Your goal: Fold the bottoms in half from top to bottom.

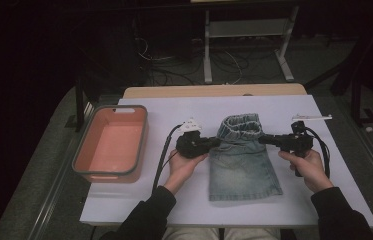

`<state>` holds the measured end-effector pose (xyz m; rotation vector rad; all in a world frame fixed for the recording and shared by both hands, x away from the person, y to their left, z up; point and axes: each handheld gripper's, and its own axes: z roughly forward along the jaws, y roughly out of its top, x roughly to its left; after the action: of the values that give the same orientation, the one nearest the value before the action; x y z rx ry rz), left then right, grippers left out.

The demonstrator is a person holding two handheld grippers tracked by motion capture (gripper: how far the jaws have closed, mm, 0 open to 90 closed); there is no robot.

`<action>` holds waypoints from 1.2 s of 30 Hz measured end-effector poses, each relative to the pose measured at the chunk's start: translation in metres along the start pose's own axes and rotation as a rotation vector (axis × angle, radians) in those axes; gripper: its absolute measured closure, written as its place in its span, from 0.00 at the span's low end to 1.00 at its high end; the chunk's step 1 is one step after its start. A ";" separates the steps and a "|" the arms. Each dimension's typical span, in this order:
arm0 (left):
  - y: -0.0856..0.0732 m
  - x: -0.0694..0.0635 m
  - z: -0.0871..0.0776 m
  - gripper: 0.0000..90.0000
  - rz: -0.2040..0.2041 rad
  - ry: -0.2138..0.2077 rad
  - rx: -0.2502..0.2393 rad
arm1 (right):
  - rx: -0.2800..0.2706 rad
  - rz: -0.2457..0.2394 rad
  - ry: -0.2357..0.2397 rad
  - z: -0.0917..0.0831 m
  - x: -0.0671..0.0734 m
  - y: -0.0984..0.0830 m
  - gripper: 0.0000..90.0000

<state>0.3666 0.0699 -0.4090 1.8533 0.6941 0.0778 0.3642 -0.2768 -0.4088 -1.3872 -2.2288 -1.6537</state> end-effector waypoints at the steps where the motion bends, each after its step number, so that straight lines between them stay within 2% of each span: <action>1: -0.001 0.000 0.000 0.95 0.000 -0.001 0.000 | 0.001 -0.003 -0.002 0.000 0.001 0.000 0.90; 7: -0.004 -0.002 -0.001 0.95 -0.028 -0.030 0.005 | -0.001 -0.001 -0.005 -0.002 0.005 -0.005 0.90; 16: -0.009 -0.010 -0.005 0.95 -0.007 -0.046 0.042 | 0.023 -0.012 -0.004 -0.007 0.011 -0.013 0.89; 22: -0.010 -0.014 -0.006 0.95 0.027 -0.054 0.076 | 0.041 -0.020 0.000 -0.009 0.013 -0.019 0.89; 36: -0.026 -0.019 -0.005 0.94 0.039 -0.085 0.136 | 0.109 -0.026 -0.009 -0.009 0.020 -0.037 0.89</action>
<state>0.3382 0.0710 -0.4247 1.9884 0.6174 -0.0229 0.3234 -0.2727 -0.4227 -1.3483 -2.3135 -1.5115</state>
